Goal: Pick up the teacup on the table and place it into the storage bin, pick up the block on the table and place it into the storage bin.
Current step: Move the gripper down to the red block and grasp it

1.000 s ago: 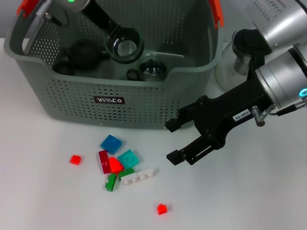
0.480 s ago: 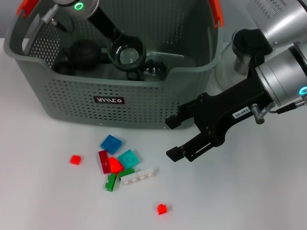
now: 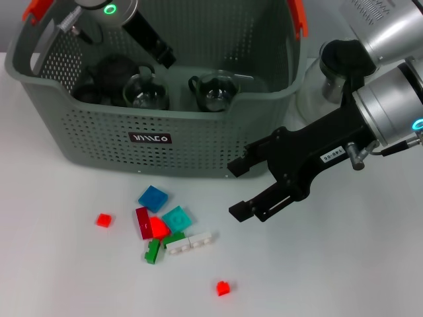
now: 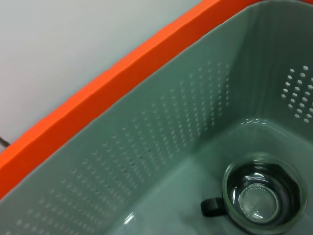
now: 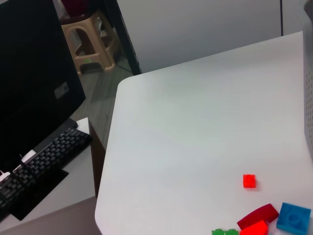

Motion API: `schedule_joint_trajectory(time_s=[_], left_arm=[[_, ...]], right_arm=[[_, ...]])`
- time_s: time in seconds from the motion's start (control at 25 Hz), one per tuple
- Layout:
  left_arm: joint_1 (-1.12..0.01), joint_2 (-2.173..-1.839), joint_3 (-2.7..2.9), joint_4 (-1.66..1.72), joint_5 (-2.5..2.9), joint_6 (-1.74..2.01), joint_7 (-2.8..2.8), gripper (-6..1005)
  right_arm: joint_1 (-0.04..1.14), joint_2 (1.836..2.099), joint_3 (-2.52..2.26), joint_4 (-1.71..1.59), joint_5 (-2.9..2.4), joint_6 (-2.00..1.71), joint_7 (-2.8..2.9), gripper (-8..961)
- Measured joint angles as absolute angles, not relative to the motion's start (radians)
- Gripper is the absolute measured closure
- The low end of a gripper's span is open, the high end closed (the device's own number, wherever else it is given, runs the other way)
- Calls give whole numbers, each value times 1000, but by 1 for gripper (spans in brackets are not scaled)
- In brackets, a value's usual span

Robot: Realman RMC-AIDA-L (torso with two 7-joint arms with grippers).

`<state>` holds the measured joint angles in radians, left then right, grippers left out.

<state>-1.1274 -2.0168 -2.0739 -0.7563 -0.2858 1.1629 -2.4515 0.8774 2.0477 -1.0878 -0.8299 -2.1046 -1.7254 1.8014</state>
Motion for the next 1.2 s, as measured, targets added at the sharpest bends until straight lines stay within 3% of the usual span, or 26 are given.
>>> schedule_joint_trajectory(time_s=[0.36, 0.56, 0.88, 1.2], left_arm=[[-1061, -2034, -2148, -1007, -312, 1272, -2452, 472], [-993, -2036, -2286, -1176, -503, 1415, -2380, 237], [-832, -1995, -2425, -1218, -977, 1651, -2224, 189], [-664, -2002, -2429, -1277, -1250, 1838, -2096, 190]], right_arm=[[877, 2045, -1080, -833, -2105, -1726, 1797, 57], [877, 2045, -1075, -842, -2104, -1726, 1793, 57], [877, 2028, -1074, -843, -2100, -1743, 1776, 57], [879, 2015, -1075, -843, -2103, -1774, 1771, 57]])
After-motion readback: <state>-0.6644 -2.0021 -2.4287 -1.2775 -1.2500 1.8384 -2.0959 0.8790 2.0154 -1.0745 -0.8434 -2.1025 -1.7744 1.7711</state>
